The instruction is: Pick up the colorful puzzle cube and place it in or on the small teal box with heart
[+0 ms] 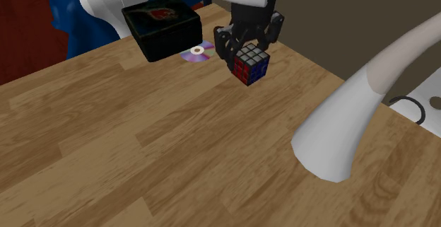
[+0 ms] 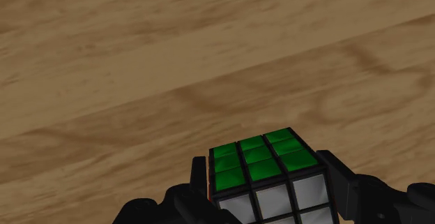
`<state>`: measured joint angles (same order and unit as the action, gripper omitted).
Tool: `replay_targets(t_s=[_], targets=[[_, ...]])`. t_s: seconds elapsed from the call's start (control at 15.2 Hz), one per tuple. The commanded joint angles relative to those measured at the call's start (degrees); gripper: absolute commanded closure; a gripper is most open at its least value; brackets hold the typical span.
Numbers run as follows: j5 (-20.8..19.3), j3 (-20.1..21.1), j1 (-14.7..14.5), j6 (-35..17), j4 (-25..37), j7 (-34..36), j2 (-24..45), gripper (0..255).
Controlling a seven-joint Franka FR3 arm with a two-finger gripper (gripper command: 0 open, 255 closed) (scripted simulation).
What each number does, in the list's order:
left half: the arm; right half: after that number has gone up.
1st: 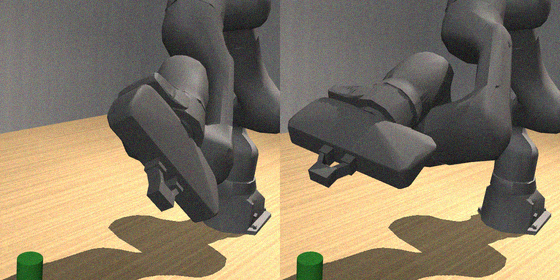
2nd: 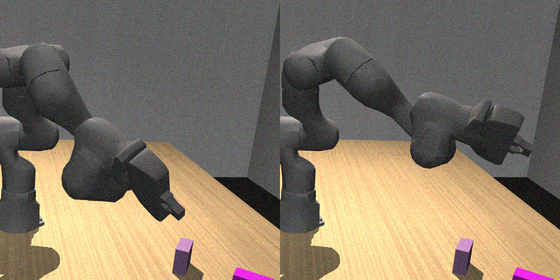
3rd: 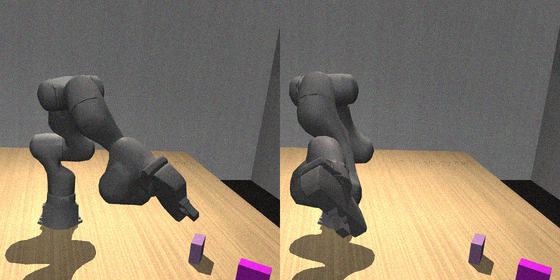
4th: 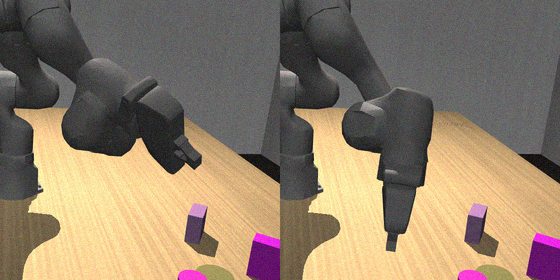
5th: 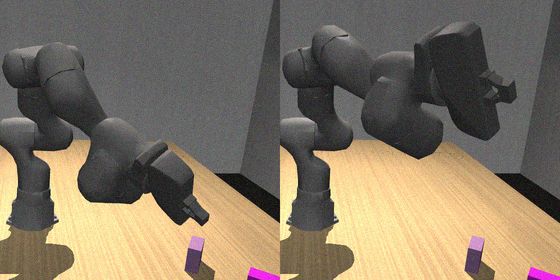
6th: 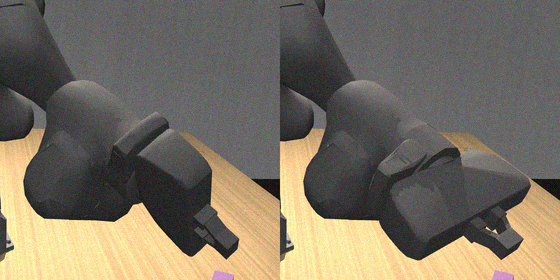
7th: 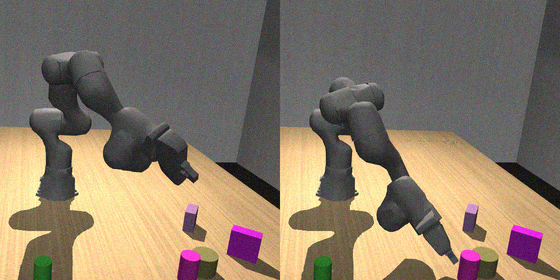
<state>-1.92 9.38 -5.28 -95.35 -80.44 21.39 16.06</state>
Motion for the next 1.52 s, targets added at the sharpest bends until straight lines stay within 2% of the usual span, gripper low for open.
replay_targets(t_s=[0.0, 0.73, 1.32, 1.45], targets=[[-0.04, 0.02, -0.07, 1.66, 1.85, 0.03, 0.22, 255], [-0.56, 0.11, -0.74, 11.77, 15.06, 0.24, 3.34, 255], [-1.58, 0.11, -2.04, 22.04, 31.24, 0.45, 9.27, 255], [-0.22, 0.28, -0.44, 17.47, 18.11, 0.06, 0.66, 255]])
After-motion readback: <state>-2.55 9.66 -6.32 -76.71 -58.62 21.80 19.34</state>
